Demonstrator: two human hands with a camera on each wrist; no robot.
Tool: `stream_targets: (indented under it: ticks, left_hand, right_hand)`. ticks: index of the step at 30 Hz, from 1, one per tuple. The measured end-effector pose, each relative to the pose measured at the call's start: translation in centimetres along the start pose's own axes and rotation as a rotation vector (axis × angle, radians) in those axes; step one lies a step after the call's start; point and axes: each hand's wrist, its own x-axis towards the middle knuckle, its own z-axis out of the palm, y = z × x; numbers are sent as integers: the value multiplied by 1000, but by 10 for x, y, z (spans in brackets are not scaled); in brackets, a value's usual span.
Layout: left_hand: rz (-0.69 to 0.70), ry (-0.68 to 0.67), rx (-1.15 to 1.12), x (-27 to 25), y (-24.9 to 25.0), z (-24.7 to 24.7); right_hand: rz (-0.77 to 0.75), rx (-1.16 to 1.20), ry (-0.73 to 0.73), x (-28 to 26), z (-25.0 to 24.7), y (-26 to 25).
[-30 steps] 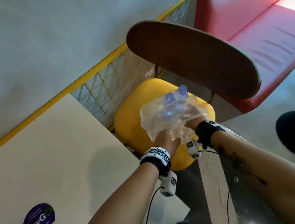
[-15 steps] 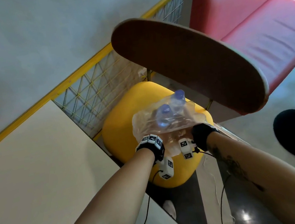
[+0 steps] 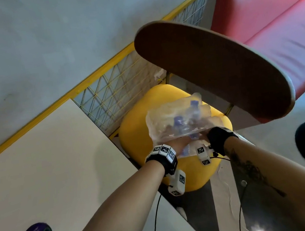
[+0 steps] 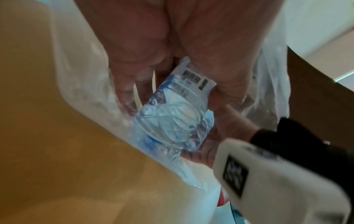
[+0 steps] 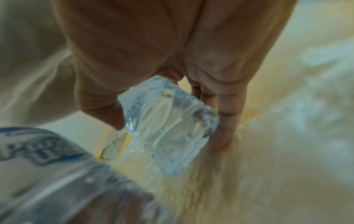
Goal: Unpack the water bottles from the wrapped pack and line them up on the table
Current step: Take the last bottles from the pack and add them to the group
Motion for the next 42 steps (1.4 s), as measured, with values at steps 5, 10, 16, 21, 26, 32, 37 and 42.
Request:
stream_targets:
  ticks: [5, 10, 16, 21, 26, 32, 37, 42]
  left_hand:
    - [37, -89, 194, -6, -14, -8]
    - [74, -246, 117, -36, -32, -13]
    - [199, -201, 162, -108, -85, -46]
    - [303, 113, -19, -178, -166, -81]
    - [340, 386, -76, -249, -242, -120]
    - [305, 591, 17, -303, -317, -172]
    - [204, 760, 247, -305, -372, -212]
    - [138, 703, 377, -294, -403, -235]
  right_hand:
    - [149, -84, -160, -4, -4, 20]
    - [177, -66, -166, -48, -22, 22]
    - [220, -34, -189, -103, -31, 68]
    - [209, -54, -214, -160, 3, 125]
    - [127, -78, -381, -227, 63, 145]
    - [-409, -568, -491, -267, 180, 133]
    - [-738, -772, -496, -281, 301, 136]
    - [-827, -821, -479, -281, 396, 154]
